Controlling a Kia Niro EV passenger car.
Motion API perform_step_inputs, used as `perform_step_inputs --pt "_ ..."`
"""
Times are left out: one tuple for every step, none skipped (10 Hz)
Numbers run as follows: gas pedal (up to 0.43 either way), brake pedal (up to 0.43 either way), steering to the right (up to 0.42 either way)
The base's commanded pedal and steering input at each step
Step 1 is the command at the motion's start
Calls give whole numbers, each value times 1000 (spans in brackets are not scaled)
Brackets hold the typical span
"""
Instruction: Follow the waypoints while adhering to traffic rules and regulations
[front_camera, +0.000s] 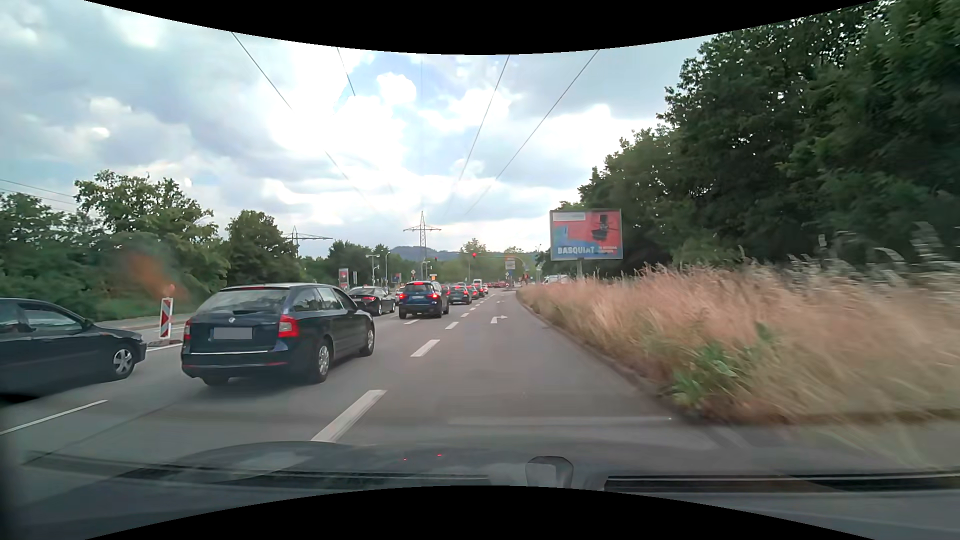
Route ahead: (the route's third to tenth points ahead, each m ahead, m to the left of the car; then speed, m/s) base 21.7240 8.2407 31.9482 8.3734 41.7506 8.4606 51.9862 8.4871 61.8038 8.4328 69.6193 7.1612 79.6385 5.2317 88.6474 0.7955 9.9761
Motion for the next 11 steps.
perform_step_inputs --pt "79 0 -18" --pt "79 0 -18" --pt "67 0 -17" --pt "67 0 -15" --pt "67 0 -8" --pt "59 0 -6" --pt "59 0 -6" --pt "59 0 -6" --pt "59 0 -6" --pt "28 0 -7" --pt "0 0 -7"
